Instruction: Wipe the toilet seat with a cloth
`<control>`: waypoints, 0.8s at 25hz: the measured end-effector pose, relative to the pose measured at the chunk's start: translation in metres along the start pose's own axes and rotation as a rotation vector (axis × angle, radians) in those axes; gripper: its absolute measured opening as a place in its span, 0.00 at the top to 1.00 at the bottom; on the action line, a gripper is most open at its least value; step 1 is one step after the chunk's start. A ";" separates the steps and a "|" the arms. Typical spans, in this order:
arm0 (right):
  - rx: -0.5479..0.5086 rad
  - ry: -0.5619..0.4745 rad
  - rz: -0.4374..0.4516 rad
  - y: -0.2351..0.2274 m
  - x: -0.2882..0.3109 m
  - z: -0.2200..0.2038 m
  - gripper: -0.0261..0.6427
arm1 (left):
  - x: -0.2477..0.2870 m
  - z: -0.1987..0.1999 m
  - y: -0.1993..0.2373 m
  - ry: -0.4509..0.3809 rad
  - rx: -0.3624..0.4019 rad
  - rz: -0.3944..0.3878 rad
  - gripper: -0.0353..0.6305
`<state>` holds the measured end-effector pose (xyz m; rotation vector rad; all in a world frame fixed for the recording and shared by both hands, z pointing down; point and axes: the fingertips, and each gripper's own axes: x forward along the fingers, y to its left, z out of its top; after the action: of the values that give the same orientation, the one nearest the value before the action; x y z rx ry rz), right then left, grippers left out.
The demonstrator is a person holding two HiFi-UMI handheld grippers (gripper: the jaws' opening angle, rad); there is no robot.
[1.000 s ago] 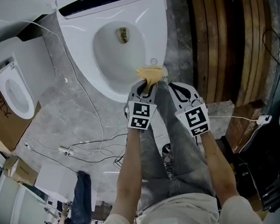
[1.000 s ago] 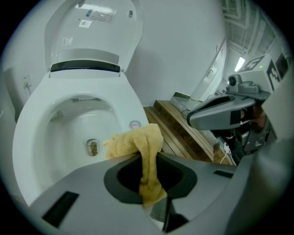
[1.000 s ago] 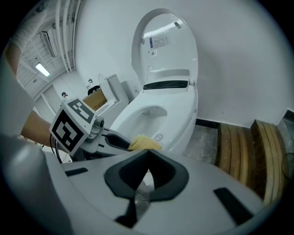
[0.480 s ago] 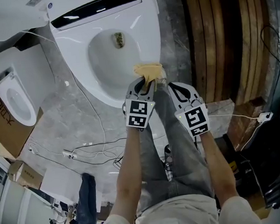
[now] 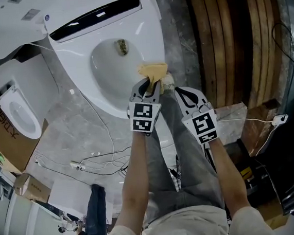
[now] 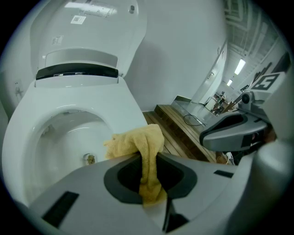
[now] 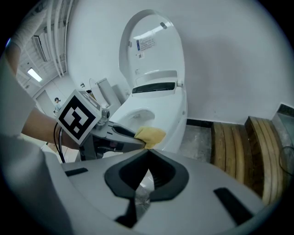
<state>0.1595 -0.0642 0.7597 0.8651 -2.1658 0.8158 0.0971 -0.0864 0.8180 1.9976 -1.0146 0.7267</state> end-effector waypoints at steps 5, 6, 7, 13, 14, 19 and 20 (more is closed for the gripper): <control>0.016 -0.005 -0.019 -0.004 0.004 0.005 0.95 | 0.006 0.013 0.007 0.000 0.025 -0.008 0.82; 0.020 -0.006 -0.023 -0.005 0.004 0.006 0.95 | 0.008 0.016 0.008 0.000 0.032 -0.010 0.82; 0.023 -0.006 -0.026 -0.006 0.005 0.007 0.95 | 0.009 0.020 0.010 0.000 0.038 -0.011 0.82; 0.037 -0.011 -0.049 -0.009 0.008 0.017 0.95 | 0.019 0.041 0.020 -0.008 0.070 -0.021 0.82; 0.038 -0.013 -0.054 -0.010 0.009 0.019 0.95 | 0.020 0.045 0.022 -0.010 0.074 -0.023 0.82; 0.052 -0.029 -0.080 -0.014 0.014 0.034 0.95 | 0.027 0.060 0.030 -0.013 0.100 -0.039 0.82; 0.053 -0.033 -0.084 -0.015 0.016 0.037 0.95 | 0.028 0.063 0.032 -0.014 0.106 -0.042 0.82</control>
<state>0.1491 -0.1059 0.7539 0.9965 -2.1288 0.8258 0.0939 -0.1618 0.8165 2.1110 -0.9564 0.7585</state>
